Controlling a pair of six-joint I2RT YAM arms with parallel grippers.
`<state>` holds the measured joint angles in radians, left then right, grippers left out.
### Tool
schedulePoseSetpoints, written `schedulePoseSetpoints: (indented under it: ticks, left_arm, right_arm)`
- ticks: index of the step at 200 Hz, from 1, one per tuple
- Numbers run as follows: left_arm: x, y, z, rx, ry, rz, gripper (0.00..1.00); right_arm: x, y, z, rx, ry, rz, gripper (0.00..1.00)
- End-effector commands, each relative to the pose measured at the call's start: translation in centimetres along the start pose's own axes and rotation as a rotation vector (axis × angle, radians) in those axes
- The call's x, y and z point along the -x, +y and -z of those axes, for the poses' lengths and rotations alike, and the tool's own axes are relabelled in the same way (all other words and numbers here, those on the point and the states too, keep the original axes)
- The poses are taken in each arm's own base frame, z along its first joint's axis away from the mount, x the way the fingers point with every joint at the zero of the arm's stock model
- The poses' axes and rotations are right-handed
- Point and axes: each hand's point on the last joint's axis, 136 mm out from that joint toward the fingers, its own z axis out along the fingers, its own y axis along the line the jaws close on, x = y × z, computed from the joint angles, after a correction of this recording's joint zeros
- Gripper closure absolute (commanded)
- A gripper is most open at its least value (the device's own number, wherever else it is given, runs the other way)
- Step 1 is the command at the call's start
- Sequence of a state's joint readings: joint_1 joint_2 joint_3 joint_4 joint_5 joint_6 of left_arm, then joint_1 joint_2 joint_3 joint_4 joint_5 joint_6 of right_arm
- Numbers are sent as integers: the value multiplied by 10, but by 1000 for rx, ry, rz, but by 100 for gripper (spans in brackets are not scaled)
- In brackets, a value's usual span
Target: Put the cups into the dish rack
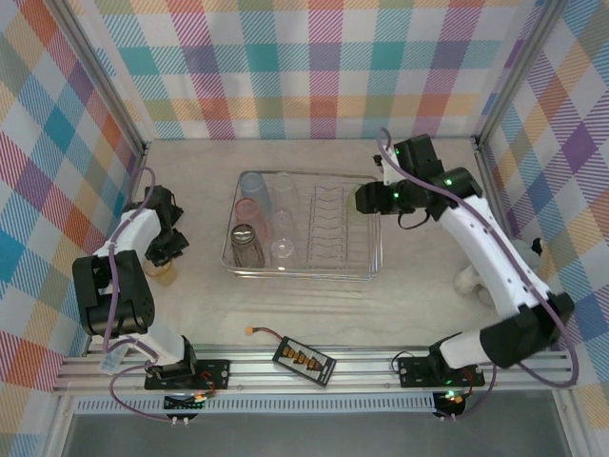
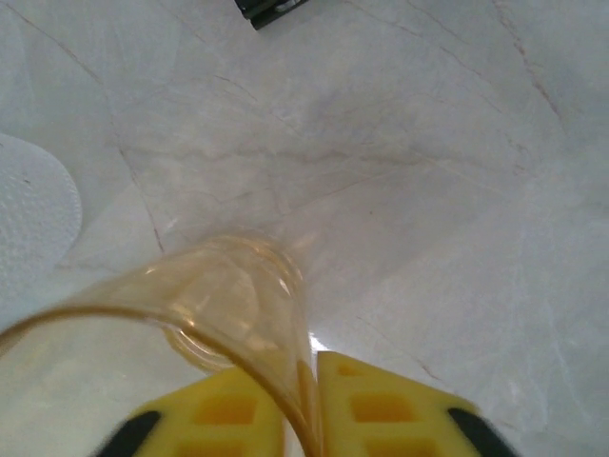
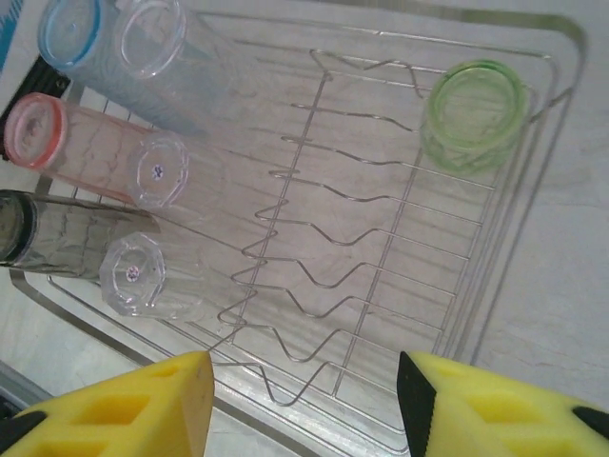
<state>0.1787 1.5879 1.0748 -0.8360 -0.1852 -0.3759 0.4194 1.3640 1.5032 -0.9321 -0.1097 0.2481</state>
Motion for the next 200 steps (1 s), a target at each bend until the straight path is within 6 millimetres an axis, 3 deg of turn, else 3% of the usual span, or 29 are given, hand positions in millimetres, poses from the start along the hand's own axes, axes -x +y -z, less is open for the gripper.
schedulePoseSetpoints:
  ticks: [1,38,73,98,123,150,180,200]
  left_arm:
    - [6,-6,23,-78,-16,-28,100]
    - [5,-24,82,-280,-68,-42,100]
    - [7,-57,175,-652,-246,-84,100]
    - [-5,-88,257,-1051,-341,-116,100]
    - [-16,-113,334,-1456,-386,-142,100]
    - [-38,-141,368,-1640,-312,-206,100]
    - [-75,-178,403,-1804,-210,-335,100]
    - [-89,-193,425,-1922,-145,-363,100]
  right_arm:
    - [12,-12,25,-82,-147,-42,42]
    - [9,-52,55,-292,-297,-63,41]
    - [3,-64,58,-314,-282,-172,36]
    - [2,-36,38,-57,-209,-252,30]
    - [21,8,34,206,-168,-259,26]
    - [46,47,43,437,-178,-282,25]
    - [65,96,53,659,-164,-243,19]
    - [74,112,55,753,-161,-249,17]
